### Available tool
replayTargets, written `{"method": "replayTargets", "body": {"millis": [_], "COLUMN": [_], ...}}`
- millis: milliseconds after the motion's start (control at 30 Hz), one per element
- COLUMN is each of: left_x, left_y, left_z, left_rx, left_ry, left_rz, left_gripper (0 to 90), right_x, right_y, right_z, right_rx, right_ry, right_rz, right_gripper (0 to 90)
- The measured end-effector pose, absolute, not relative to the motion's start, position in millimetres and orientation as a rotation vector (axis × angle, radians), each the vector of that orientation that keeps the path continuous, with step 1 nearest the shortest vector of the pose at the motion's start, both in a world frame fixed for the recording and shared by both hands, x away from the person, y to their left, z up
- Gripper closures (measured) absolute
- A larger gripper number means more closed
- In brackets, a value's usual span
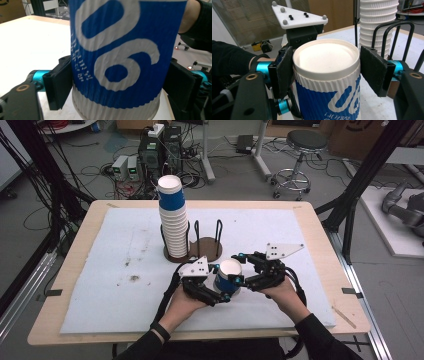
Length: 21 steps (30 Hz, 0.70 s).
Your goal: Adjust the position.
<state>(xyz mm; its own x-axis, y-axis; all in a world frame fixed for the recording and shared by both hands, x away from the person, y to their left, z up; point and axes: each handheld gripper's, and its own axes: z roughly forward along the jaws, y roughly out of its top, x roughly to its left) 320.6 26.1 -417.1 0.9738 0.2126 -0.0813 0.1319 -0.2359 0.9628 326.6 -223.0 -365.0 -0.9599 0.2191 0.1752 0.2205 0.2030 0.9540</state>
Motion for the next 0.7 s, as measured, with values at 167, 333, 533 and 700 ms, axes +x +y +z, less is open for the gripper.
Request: {"method": "replayTargets", "body": {"millis": [167,333,533,700], "left_x": [320.4,321.5,319.6,316.7], "left_y": [27.5,28.9,26.9,19.7], "left_z": [-413.6,-406.7,-395.6,-389.5], "left_rx": [1.833,1.893,2.047,2.185], "left_ry": [0.245,0.213,0.181,0.168], "left_rz": [0.087,0.110,0.172,0.198], "left_gripper": [21.0,22.5,23.4,23.5], "right_x": [326.2,326.6,328.6,325.5], "right_y": [-224.0,-226.2,-231.4,-224.6], "right_z": [-364.3,-362.8,-352.0,-347.3], "right_rx": [-0.444,-0.430,-0.451,-0.390], "right_ry": [-2.436,-2.448,-2.489,-2.643], "right_rz": [-1.931,-1.926,-1.869,-1.710], "right_gripper": [30.3,29.6,20.9,20.7]}}
